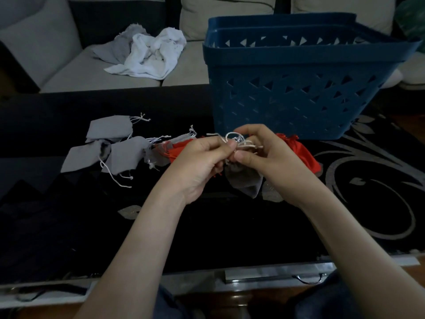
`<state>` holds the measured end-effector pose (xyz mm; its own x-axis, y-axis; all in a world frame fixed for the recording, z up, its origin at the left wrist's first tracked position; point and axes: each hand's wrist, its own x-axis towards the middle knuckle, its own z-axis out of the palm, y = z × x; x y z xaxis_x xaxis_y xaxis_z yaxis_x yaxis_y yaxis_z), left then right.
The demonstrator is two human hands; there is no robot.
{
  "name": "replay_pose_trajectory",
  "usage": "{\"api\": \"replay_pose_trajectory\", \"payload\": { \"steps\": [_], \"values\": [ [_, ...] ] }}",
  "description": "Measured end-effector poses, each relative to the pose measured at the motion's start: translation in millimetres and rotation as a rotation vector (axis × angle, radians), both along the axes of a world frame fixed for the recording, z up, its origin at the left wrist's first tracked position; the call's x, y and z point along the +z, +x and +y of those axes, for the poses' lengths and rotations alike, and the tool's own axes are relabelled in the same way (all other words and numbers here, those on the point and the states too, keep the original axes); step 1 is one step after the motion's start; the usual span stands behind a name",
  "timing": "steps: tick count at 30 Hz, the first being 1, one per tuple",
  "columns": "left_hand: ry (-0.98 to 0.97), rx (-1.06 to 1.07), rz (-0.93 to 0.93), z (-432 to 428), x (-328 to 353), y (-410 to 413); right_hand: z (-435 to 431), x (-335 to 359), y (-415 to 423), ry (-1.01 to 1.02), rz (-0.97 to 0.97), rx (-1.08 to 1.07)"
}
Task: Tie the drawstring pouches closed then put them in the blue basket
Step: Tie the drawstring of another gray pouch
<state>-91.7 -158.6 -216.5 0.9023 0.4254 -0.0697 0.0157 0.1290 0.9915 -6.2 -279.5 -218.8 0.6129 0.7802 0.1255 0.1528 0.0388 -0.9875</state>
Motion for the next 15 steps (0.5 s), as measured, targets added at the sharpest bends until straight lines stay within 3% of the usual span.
{"api": "replay_pose_trajectory", "payload": {
  "steps": [10, 15],
  "values": [
    [-0.041, 0.019, -0.069, -0.3, 4.9, -2.1, 1.6, 1.2, -6.4, 0.065, 0.101, 0.029],
    [0.132, 0.055, -0.075, 1.4, 4.2, -3.6, 3.7, -1.0, -4.4, 0.065, 0.105, 0.004]
  ]
}}
